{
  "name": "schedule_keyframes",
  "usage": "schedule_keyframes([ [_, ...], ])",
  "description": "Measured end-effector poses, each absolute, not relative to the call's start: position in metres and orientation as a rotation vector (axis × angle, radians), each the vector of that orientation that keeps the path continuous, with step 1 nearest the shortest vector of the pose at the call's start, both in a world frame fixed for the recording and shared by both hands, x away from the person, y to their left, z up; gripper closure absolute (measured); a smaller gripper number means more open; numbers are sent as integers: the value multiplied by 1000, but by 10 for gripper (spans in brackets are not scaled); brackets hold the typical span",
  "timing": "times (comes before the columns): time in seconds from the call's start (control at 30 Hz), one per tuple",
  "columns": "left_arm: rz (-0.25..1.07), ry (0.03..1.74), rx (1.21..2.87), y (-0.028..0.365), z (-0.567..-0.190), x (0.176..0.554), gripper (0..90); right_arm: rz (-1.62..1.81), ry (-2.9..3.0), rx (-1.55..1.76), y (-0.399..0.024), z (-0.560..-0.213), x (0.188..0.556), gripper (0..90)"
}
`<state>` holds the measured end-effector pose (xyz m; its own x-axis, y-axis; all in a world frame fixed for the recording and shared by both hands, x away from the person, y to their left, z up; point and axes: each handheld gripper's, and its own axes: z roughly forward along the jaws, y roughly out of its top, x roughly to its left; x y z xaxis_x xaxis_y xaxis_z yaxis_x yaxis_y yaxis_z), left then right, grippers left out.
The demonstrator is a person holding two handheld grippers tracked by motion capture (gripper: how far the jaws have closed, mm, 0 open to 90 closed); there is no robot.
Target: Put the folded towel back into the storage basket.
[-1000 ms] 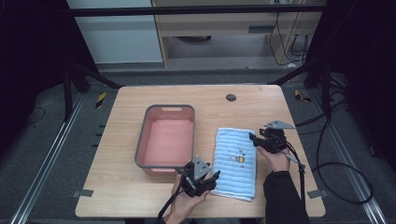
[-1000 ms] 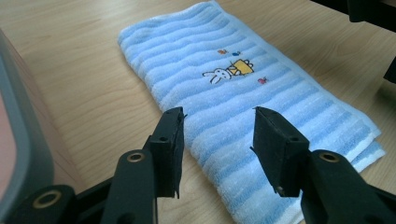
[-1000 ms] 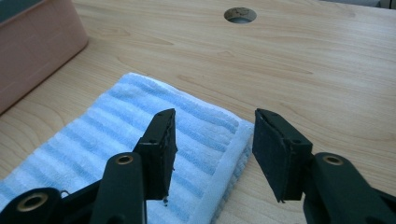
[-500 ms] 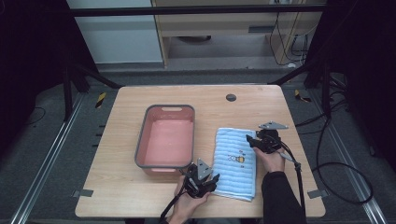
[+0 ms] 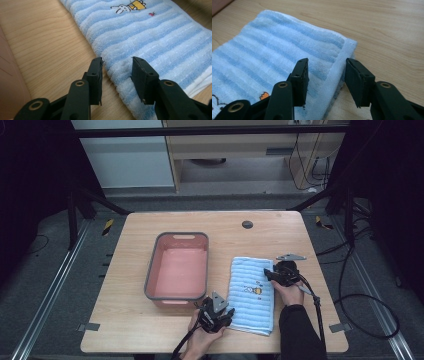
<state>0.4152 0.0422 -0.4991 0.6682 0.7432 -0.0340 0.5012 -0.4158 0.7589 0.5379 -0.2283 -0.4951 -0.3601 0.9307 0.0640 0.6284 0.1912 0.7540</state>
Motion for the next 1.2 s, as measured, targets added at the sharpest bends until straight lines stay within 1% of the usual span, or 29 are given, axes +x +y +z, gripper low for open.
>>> schedule_keyframes([
  [0.3,364,980,2107,41,-502,417,655,994,2085,1500,-229,-501,540,572],
  [0.47,338,991,2103,41,-502,418,692,1008,2101,1504,-228,-501,540,660],
  [0.5,328,993,2103,40,-501,419,719,1021,2109,1506,-228,-501,540,704],
  [0.63,338,989,2105,38,-501,418,785,1048,2113,1511,-227,-501,539,787],
  [0.87,343,988,2095,39,-501,416,851,1055,2105,1486,-226,-497,537,812],
  [0.97,317,992,2076,42,-499,417,857,1082,2092,1468,-226,-490,533,815],
  [1.2,318,960,2048,46,-489,413,859,1140,2066,1422,-226,-476,526,818],
])
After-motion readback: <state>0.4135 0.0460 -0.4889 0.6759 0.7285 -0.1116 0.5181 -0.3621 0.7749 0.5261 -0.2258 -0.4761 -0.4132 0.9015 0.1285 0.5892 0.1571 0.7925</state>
